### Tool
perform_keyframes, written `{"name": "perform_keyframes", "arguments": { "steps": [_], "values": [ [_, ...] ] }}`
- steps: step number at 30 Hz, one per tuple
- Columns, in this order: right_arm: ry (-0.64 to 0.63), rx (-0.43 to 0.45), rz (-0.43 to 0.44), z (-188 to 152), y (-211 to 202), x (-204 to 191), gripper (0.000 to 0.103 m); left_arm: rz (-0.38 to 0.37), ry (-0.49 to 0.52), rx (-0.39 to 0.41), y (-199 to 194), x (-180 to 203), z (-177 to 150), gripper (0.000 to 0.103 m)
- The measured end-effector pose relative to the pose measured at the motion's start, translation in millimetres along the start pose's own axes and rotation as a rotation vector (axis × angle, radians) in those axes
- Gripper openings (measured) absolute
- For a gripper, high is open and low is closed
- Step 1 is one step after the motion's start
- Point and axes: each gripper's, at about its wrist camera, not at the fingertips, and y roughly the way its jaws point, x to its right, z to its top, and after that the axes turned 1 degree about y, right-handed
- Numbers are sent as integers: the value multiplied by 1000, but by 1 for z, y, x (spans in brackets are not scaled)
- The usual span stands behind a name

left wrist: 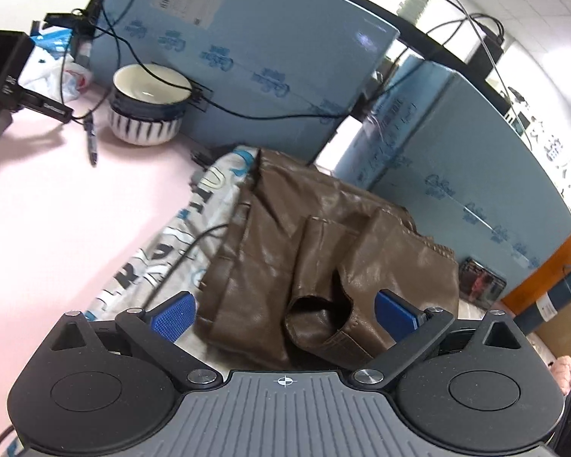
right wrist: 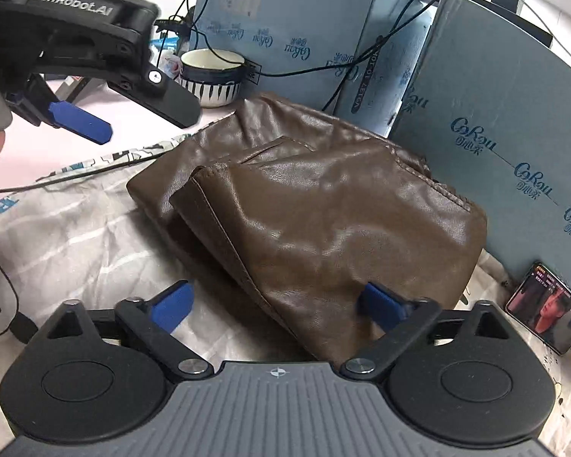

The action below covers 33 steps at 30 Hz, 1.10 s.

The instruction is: Fold clothes

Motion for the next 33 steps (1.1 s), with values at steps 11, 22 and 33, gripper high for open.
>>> {"name": "perform_keyframes", "arguments": {
  "steps": [11,22,33],
  "values": [
    [351,34,49,-4,-18,42,34,-14,-70,-15,-3,-21,-9,101],
    [17,72,17,32,24,-26,62,-13,-183,-69,5,-48,-21,96],
    [256,161,18,34,8,7,15,-87,-117,-128,53,-26,-27,93]
  ]
}}
